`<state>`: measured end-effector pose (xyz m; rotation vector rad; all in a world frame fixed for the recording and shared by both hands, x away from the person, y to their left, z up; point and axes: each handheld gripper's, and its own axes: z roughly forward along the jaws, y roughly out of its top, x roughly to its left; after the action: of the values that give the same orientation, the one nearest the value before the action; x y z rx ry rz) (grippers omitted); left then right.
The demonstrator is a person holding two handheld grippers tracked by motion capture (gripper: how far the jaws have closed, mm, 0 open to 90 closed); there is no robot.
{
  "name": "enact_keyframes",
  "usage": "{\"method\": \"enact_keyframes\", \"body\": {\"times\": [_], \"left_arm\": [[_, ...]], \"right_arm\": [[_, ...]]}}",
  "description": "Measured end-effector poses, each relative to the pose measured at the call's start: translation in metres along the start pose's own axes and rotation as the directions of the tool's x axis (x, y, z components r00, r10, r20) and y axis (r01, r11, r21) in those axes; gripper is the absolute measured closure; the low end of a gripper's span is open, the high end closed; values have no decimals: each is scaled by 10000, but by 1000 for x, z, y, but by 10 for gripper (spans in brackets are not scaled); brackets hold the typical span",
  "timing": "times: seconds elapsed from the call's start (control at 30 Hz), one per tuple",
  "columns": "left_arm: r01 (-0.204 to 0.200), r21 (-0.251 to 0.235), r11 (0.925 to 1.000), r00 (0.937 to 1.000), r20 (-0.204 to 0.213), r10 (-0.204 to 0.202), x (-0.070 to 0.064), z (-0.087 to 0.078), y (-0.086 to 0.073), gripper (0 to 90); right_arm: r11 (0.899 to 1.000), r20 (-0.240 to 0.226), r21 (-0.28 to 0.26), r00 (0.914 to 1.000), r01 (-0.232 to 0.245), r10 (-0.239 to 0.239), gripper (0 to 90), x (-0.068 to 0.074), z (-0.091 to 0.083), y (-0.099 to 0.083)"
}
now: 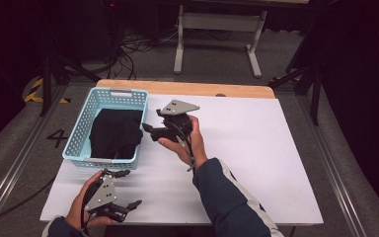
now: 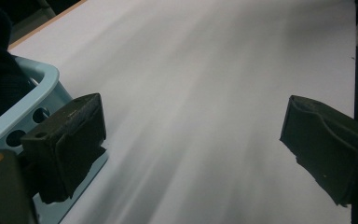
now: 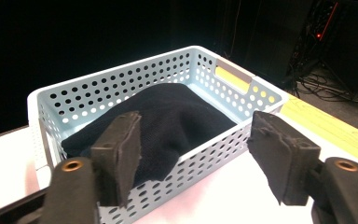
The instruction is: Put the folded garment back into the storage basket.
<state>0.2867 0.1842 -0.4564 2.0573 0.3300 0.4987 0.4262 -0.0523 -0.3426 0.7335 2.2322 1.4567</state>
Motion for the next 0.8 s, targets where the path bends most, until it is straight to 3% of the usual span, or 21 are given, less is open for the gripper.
{"method": "enact_keyframes", "body": {"times": [0.37,0.5,0.67,0.8], "left_arm": [[-27,29,10000,10000,-8,27,0,1,0,73],[-26,20,10000,10000,-11,26,0,1,0,73],[-47,45,10000,10000,-10,47,0,1,0,72],[-72,80,9999,10000,-13,72,0,1,0,72]], "right_arm": [[10000,67,15,10000,5,-5,224,-5,-8,-4],[9999,231,51,9997,123,-124,180,-4,-10,-4],[9987,767,297,9961,405,-427,132,-3,-13,-5],[9982,829,375,9953,465,-495,113,-3,-14,-6]]}}
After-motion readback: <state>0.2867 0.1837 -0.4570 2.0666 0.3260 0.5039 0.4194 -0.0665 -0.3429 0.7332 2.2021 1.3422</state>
